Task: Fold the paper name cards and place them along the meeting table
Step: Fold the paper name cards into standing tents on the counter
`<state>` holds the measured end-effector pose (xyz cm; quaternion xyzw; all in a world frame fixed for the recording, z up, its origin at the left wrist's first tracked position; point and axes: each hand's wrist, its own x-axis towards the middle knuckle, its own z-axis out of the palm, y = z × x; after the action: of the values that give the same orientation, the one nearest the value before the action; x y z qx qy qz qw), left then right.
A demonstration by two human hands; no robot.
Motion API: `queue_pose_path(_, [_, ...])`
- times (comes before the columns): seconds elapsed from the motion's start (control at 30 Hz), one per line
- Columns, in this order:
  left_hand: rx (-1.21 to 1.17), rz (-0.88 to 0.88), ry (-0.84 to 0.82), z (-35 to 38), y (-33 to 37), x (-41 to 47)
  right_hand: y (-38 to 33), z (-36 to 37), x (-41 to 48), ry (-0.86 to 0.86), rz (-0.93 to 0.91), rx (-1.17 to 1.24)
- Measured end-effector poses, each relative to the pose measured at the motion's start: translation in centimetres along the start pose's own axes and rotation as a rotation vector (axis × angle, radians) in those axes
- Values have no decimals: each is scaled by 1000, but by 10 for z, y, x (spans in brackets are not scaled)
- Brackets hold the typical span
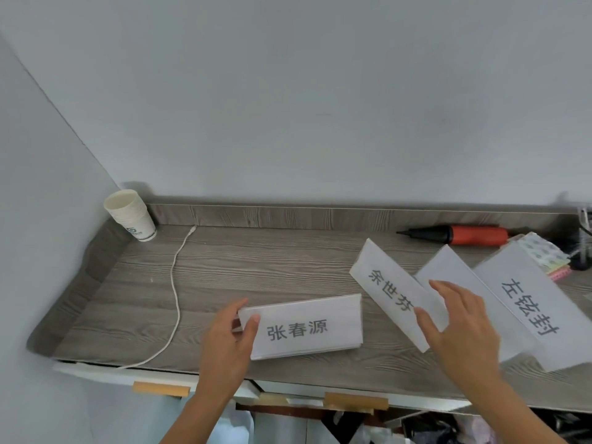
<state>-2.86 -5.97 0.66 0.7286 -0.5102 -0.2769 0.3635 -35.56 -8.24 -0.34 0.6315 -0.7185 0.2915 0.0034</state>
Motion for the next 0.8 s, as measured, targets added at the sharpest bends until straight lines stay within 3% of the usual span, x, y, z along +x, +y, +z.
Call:
queue_pose_path(0.2, [-45, -4, -41, 0, -5, 0, 20, -2, -6, -108, 260, 83])
queue_pose_path(0.37, [-50, 4, -42, 2, -8, 0, 30, -3, -23, -100, 599, 401])
queue_pose_path(0.43, [-46, 7, -47, 2, -10, 0, 30, 1, -30, -175, 593, 489])
queue_pose_path(0.67, [-47, -32, -62, 2, -9, -1, 16, 1, -7, -97, 529, 818])
queue_pose_path(0.8, [-158, -78, -46, 0, -1, -4, -4, -23, 20, -163, 400, 1005])
